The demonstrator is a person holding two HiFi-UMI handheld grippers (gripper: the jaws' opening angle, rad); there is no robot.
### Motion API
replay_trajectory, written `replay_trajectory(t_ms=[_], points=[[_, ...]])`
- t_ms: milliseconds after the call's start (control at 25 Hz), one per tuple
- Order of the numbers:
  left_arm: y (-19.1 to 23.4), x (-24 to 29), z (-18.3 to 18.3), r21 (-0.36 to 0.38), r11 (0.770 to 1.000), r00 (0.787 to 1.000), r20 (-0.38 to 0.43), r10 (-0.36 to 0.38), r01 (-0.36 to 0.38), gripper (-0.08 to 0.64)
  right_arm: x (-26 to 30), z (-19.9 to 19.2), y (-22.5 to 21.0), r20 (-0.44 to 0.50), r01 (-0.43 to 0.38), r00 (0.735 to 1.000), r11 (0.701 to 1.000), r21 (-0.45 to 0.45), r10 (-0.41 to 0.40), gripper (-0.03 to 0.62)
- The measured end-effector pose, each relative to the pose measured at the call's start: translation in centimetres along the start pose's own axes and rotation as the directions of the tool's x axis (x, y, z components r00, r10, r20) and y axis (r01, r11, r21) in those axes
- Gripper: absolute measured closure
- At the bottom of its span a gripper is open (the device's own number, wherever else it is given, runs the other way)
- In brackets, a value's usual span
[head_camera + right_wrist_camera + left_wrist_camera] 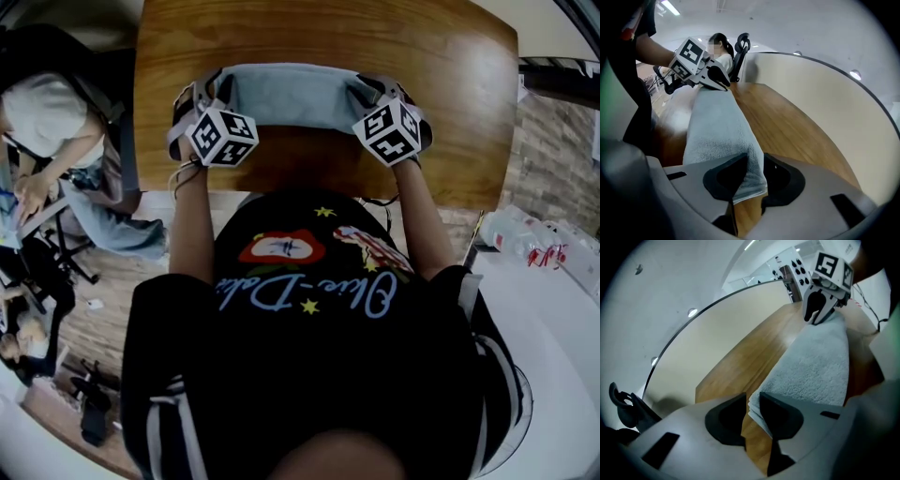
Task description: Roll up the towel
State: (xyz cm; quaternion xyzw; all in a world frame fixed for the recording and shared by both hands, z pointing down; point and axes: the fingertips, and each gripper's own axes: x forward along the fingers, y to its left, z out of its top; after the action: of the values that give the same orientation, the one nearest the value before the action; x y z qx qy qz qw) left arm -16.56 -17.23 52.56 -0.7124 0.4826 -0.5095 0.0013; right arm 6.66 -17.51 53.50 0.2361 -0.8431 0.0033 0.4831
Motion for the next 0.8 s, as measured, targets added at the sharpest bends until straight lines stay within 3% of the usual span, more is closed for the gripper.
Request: replay_trajectory(t_ms=[120, 240, 320, 400, 480, 600, 680, 800], points=[[0.8, -0.5, -0.2, -0.102, 0.995, 0.999, 0.042, -0.003, 0.008, 0.472, -0.5, 0.5, -0.4, 0.047, 0.009, 0.999, 0.999, 0.053, -0.012, 0.480], [3.8, -2.7, 0.1, -0.305, 0.952, 0.990, 0.134, 0.033, 0.009, 0.442, -3.4, 1.9, -2.6, 0.179, 0.049, 0.980, 0.978, 0.205, -0.087, 0.460], [6.3, -5.3, 1.2, -0.416, 0.909, 0.971, 0.218, 0.099, 0.000, 0.442, -6.3, 3.0, -4.5, 0.288, 0.060, 0.944, 0.945, 0.321, -0.158, 0.461], [8.0, -8.1, 2.7, -0.481, 0.877, 0.942, 0.299, 0.153, 0.011, 0.449, -9.5, 4.1, -6.1, 0.387, 0.051, 0.893, 0.907, 0.417, -0.228, 0.479], [8.5, -10.6, 4.3, -0.503, 0.863, 0.913, 0.367, 0.178, 0.035, 0.518, -12.6, 5.1, -7.0, 0.475, 0.027, 0.829, 0.870, 0.493, -0.295, 0.535], [7.9, -13.8, 6.6, -0.475, 0.876, 0.868, 0.468, 0.169, 0.086, 0.543, -16.2, 6.8, -7.1, 0.578, -0.037, 0.735, 0.830, 0.556, -0.355, 0.573], [7.3, -15.7, 8.1, -0.452, 0.884, 0.839, 0.522, 0.151, 0.122, 0.546, -17.6, 7.7, -6.4, 0.617, -0.078, 0.699, 0.820, 0.567, -0.361, 0.577], [6.1, -17.1, 9.9, -0.414, 0.893, 0.809, 0.578, 0.110, 0.174, 0.546, -18.4, 8.7, -5.1, 0.653, -0.123, 0.671, 0.816, 0.564, -0.350, 0.577]])
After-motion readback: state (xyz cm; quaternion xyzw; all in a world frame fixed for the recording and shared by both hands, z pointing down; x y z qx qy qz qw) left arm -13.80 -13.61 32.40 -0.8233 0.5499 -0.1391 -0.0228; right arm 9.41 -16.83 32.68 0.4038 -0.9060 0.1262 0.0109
